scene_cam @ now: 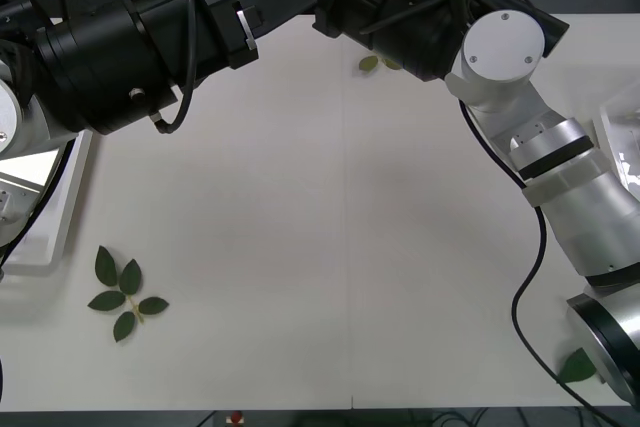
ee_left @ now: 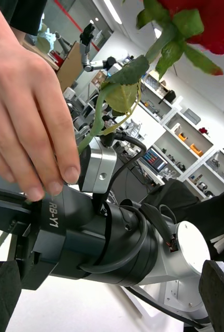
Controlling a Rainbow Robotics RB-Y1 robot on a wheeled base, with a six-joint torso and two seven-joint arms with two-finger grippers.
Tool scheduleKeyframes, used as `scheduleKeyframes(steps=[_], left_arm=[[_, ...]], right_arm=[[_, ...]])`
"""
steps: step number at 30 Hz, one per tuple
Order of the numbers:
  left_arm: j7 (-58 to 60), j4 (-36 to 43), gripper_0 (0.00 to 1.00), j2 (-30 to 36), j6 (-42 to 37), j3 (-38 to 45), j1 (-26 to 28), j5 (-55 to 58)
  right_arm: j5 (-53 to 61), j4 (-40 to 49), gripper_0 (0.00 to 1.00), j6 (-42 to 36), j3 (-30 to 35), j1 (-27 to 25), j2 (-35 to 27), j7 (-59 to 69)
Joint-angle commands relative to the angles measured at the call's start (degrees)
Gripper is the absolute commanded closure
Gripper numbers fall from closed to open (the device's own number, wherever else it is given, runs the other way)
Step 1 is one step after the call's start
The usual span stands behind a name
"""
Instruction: Place the red flowers into the right box and the blue flowers into the left box. If a person shows an open palm, hand one flower to the person first, then continue sorting.
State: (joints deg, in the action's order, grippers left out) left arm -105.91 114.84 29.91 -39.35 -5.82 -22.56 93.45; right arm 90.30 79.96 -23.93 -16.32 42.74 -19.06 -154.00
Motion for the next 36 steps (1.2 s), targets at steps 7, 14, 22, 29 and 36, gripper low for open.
scheduleKeyframes(steps=[7, 14, 22, 29, 36], left_arm=[[-1.14, 2.14, 0.0, -0.9, -0.55, 1.07, 0.06, -0.02], [-1.23, 2.14, 0.0, -0.82, -0.64, 1.16, 0.06, -0.02], [-1.32, 2.14, 0.0, -0.9, -0.55, 1.16, 0.06, -0.02], [-1.32, 2.23, 0.0, -0.9, -0.55, 1.16, 0.14, -0.02], [-1.32, 2.23, 0.0, -1.08, -0.64, 1.07, 0.14, -0.02]], right_arm=[[0.05, -0.86, 1.0, 2.13, -0.11, 3.49, 1.31, -1.0], [0.05, -0.86, 1.0, 2.22, -0.11, 3.4, 1.22, -1.0], [0.05, -0.86, 0.94, 2.22, -0.11, 3.4, 1.31, -1.0], [0.05, -0.86, 0.08, 2.22, -0.11, 3.4, 1.22, -1.0], [0.49, -0.86, 0.0, 2.13, -0.11, 3.4, 1.22, -1.0]])
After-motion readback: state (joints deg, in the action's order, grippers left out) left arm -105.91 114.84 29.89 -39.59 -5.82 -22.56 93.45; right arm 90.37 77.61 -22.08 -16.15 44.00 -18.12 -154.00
